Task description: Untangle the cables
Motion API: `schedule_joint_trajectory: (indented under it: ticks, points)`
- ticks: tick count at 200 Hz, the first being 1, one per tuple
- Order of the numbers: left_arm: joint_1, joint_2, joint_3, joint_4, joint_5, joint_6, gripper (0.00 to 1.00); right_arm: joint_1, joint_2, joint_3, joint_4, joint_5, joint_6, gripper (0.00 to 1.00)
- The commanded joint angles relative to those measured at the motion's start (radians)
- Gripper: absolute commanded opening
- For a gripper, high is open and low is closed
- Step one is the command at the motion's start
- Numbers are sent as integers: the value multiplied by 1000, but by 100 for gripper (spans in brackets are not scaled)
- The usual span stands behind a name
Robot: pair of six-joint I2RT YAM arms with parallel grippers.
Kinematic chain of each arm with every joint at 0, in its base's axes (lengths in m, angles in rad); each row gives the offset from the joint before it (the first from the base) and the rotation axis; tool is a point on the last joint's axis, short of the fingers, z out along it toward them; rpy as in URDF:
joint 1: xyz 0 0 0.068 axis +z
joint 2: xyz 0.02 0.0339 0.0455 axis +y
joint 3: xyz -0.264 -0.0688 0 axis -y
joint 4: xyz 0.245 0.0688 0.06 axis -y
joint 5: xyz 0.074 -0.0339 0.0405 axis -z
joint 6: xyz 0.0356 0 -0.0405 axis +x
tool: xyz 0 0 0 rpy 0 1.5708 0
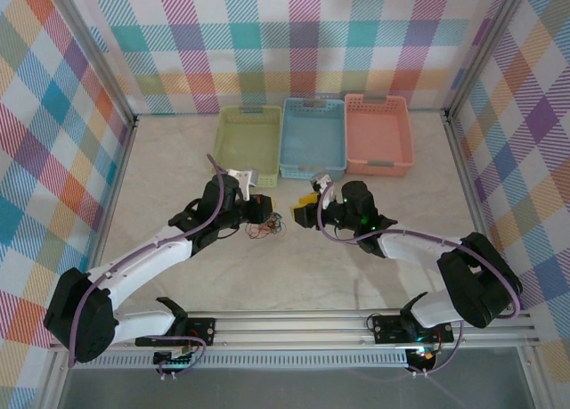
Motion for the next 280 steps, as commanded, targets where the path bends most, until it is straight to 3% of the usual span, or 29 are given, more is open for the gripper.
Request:
schedule_joint_trajectory:
  ticks: [1, 74, 280]
  points:
    - [-21, -13, -10, 47, 40, 52, 0, 9, 26, -16, 131, -94, -4, 51]
    - [-34, -12, 2, 47, 87, 27, 0, 52, 50, -12, 142, -93, -97, 53]
    - [-105, -91, -6, 96, 152, 26, 0, 65, 92, 31, 78, 4, -138, 53]
